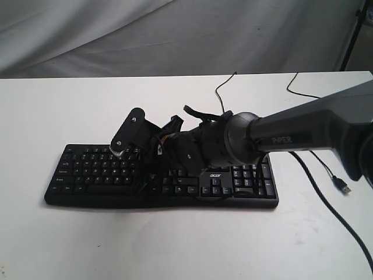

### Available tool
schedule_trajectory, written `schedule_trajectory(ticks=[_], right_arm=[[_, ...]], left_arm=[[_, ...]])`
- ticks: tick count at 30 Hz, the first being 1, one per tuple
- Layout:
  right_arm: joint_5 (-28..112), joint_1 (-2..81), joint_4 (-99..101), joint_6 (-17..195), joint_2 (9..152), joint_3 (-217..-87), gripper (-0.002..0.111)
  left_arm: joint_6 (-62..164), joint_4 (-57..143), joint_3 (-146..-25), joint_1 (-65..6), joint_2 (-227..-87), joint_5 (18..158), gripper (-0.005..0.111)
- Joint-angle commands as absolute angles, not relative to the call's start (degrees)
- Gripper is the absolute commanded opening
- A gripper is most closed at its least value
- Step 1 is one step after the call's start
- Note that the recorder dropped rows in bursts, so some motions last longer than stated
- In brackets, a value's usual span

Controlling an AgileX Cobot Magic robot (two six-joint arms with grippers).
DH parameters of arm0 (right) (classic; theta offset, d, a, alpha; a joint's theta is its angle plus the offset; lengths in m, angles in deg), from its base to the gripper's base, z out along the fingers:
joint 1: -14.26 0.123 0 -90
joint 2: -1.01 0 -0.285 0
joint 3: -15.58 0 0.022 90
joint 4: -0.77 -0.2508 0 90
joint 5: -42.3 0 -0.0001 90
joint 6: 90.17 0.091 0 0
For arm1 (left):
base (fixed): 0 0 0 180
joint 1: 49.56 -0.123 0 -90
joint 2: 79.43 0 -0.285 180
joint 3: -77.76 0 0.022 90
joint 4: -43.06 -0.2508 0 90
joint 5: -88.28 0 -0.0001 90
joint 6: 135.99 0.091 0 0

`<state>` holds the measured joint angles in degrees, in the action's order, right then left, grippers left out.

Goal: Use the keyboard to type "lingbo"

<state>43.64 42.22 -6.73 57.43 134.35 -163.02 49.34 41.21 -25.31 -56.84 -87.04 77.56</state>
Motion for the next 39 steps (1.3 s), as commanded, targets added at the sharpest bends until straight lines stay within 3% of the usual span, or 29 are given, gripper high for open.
schedule_trajectory(ticks=[1, 24, 39], right_arm=[[43.95, 42.27, -6.21, 57.03, 134.35, -163.31, 0.000], [42.30, 43.49, -6.77, 57.20, 135.85, -163.31, 0.000], [38.68, 43.03, -5.86, 57.20, 129.50, -163.31, 0.000]], left_arm=[[49.19, 41.24, -25.02, -56.63, -87.22, 77.80, 0.001], [49.19, 41.24, -25.02, -56.63, -87.22, 77.80, 0.001], [49.19, 41.24, -25.02, -56.63, -87.22, 77.80, 0.001]])
